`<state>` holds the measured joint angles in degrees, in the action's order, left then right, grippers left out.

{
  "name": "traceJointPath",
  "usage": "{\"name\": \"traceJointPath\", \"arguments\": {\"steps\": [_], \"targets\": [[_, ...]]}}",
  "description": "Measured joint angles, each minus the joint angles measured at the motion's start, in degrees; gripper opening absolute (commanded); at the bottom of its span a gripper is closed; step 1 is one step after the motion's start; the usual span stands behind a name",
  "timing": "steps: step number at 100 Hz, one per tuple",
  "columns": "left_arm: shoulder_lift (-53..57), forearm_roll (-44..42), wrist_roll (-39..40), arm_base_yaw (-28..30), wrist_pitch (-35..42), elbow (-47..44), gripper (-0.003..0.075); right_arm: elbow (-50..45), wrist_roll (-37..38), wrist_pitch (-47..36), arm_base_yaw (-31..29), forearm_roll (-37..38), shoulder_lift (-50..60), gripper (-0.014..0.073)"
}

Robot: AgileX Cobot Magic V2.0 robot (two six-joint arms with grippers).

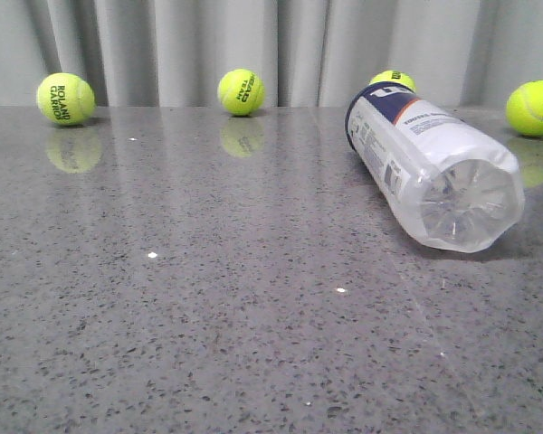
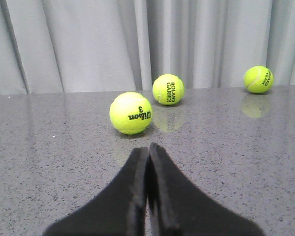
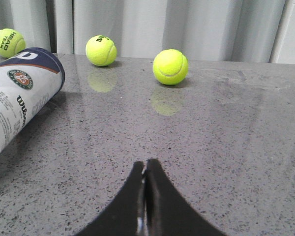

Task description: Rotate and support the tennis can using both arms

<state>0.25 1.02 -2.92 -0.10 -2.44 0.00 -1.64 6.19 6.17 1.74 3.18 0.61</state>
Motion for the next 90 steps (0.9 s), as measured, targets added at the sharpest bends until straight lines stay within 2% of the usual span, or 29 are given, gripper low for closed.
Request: {"name": "traceJointPath", "arguments": {"steps": [90], "targets": [[0.00,0.00,0.00,0.00,0.00,0.00,-0.0020,0.00,0.00,-1.65,0.00,0.00,0.00,-0.0067]]}}
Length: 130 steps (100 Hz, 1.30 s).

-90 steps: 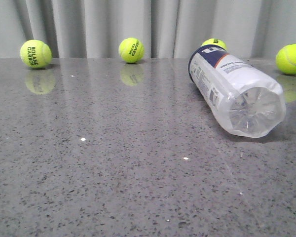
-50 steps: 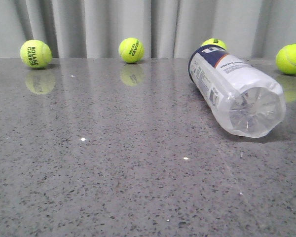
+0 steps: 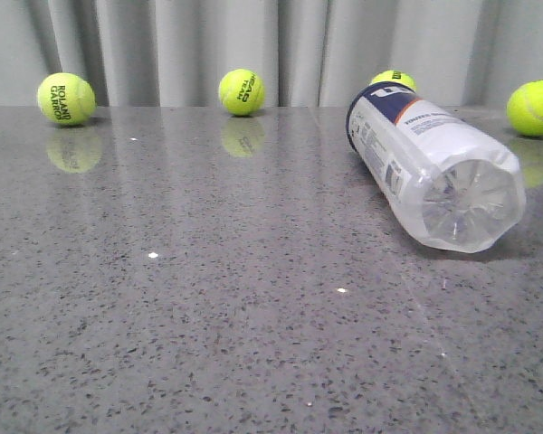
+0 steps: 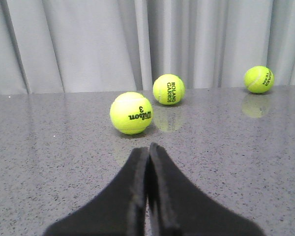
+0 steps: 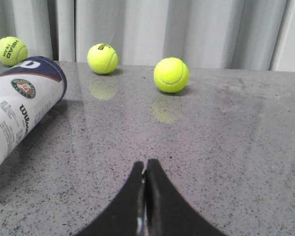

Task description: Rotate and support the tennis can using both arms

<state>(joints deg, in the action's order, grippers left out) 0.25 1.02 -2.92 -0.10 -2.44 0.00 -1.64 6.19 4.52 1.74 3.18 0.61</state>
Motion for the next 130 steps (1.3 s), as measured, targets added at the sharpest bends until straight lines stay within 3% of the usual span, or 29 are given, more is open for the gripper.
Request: {"name": "traceJointPath", "arguments": {"steps": [20,35,57,110,121,130], "targets": [[0.00,0.00,0.00,0.00,0.00,0.00,-0.0020,0.00,0.00,-2.78,0.00,0.00,0.00,-0.0067],[0.00,0.00,0.00,0.00,0.00,0.00,-0.0020,2.62,0.00,0.06,0.00,0.00,0.00,-0.0067],[0.00,0.00,0.00,0.00,0.00,0.00,-0.0020,15.08,0.00,15.19,0.00,0.00,-4.23,-0.0067],[0.00,0.00,0.00,0.00,0.00,0.00,-0.0020,44.02,0.00,40.87,0.00,-0.12,-35.24,-0.0064],[0.00,0.00,0.00,0.00,0.00,0.00,-0.0020,48.03,0.00,43.84,0.00,-0.24,-41.14,-0.0015],[0.00,0.00,0.00,0.00,0.00,0.00,-0.0020,50.38,0.00,46.05,0.00,-0.69,-45.10,0.0098]]}}
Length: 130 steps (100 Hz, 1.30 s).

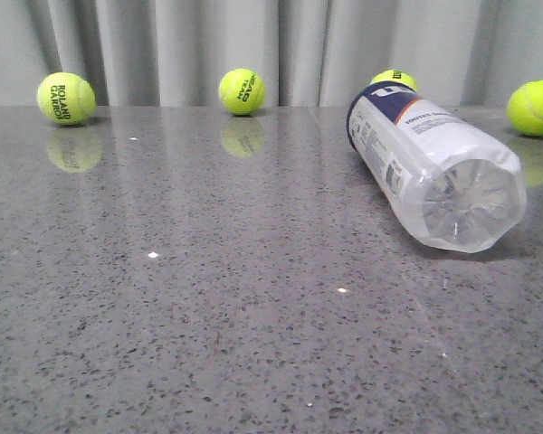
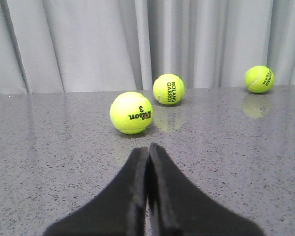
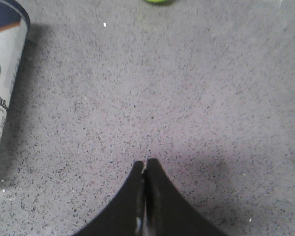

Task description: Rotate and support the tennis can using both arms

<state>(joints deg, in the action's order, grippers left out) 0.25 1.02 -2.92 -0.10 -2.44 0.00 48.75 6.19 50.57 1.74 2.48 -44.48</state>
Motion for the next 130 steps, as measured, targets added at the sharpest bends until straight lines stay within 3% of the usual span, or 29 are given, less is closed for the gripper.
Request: {"name": "traceJointPath", "arguments": {"steps": [22,29,46,96,114,130], "targets": [[0.00,0.00,0.00,0.00,0.00,0.00,-0.0020,2.87,0.00,3.13,0.00,-0.30,-5.53,0.0572],[0.00,0.00,0.00,0.00,0.00,0.00,-0.0020,3.11,0.00,3.62,0.00,-0.30,-6.14,0.0672],[0.00,0.00,0.00,0.00,0.00,0.00,-0.0020,3.11,0.00,4.11,0.00,-0.39,-6.53,0.0622],[0.00,0.00,0.00,0.00,0.00,0.00,-0.0020,3.44,0.00,3.16,0.00,-4.30,-7.14,0.0623],[0.00,0.00,0.00,0.00,0.00,0.00,-0.0020,7.88,0.00,7.37,0.74,-7.63,-12.61,0.0623],[0.00,0.00,0.00,0.00,0.00,0.00,-0.0020,14.40,0.60,9.84,5.80,-7.86,-18.91,0.0623]]}}
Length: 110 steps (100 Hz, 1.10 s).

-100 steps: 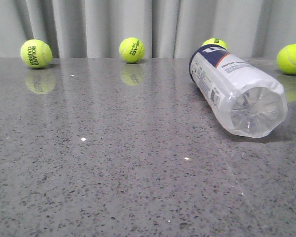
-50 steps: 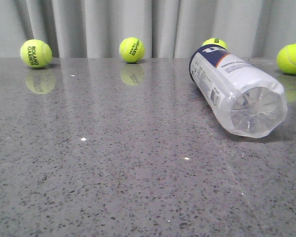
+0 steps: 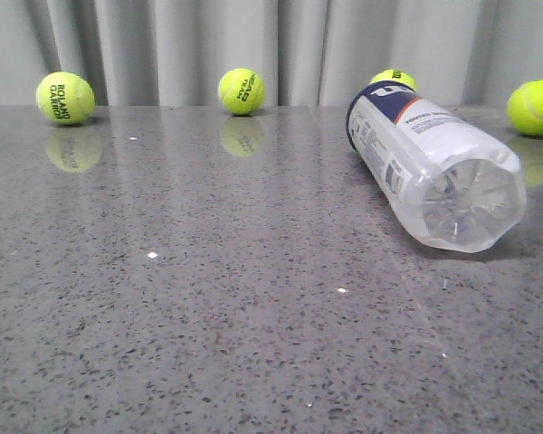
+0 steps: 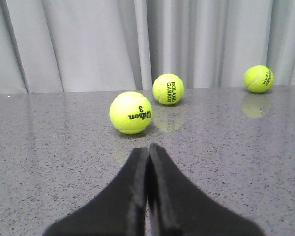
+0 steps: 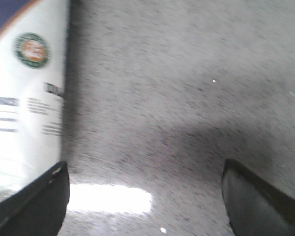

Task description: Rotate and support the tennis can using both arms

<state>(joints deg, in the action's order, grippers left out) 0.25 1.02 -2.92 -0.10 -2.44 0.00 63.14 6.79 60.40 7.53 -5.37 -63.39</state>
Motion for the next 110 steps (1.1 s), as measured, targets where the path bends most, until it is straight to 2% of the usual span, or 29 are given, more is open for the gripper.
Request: {"name": "traceJointPath", "arguments": {"steps": [22,50,77,110], "targets": [[0.00,0.00,0.00,0.00,0.00,0.00,-0.0020,8.91,4.22,1.87,7.98,-0.21,-11.20,0.0623],[0.00,0.00,0.00,0.00,0.00,0.00,-0.0020,20.78,7.85,5.00,14.04,-0.69,-26.91,0.0623],[0.00,0.00,0.00,0.00,0.00,0.00,-0.0020,28.79,10.38,6.93,14.78,-0.80,-37.51,0.0623],[0.00,0.00,0.00,0.00,0.00,0.00,-0.0020,29.37,10.86,7.07,14.78,-0.80,-42.83,0.0623]]}}
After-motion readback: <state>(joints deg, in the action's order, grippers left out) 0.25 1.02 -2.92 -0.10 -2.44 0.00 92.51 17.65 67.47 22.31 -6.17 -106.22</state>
